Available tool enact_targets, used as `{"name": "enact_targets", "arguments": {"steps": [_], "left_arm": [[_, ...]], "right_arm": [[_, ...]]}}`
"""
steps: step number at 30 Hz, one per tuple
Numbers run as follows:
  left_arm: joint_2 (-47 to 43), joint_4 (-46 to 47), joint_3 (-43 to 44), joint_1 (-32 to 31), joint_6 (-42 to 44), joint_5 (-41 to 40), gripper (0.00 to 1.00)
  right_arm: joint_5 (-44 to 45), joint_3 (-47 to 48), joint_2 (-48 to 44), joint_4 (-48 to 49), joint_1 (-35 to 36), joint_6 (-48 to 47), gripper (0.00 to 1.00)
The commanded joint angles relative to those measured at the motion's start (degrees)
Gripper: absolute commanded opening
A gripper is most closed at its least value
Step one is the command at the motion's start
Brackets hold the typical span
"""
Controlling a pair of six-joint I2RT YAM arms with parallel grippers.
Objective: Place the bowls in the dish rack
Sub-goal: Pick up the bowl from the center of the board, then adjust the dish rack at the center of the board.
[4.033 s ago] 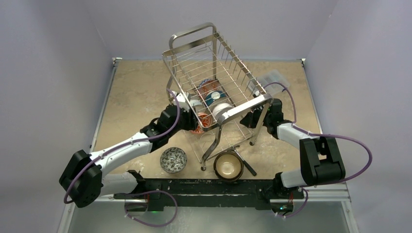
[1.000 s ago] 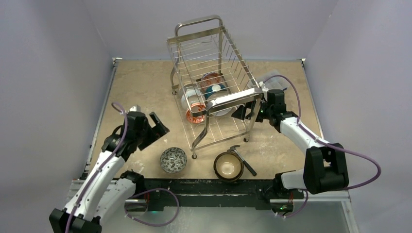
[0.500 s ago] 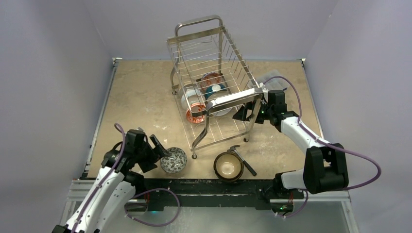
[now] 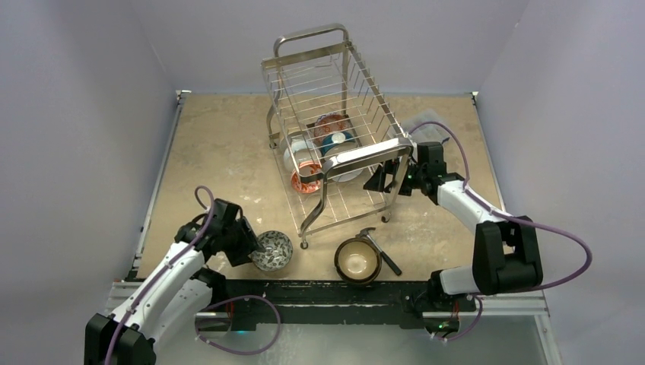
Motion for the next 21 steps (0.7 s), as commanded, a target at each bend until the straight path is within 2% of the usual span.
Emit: {"name": "enact_targets", "arguments": {"steps": [1,4,9,10,14,21], "left_arm": [[-0.34,7.83,-1.58,-0.21,0.35,1.01,0.45],[0.45,9.93,-1.94,-0.23,-0.53,1.45,0.34],[0.59,12.11,-0.65,-0.27,-0.48,-0.49,0.25],[0.73,12.94,-0.45,-0.26,-0.30,-0.53,0.21],[2.12,14.27,1.80,-0.25,1.22,-1.68,0.00],[6.79,12.43,11.79,-0.22,8.50,-8.23,0.00]], "right_arm": [[-2.88,2.73,1.71,0.98,0.22,-0.60,0.93],[-3.51,3.24,2.74,0.63,0.22,-0.52,0.93],[-5.55,0.66,2.50,1.36,0.26,0.08,0.92],[-7.34,-0.23,2.62,1.69,0.22,0.39,0.91],[-9.22,-2.60,2.75,2.58,0.22,0.17,0.80],[-10.63,-5.84,-0.91,3.18,0.22,1.44,0.72]]}}
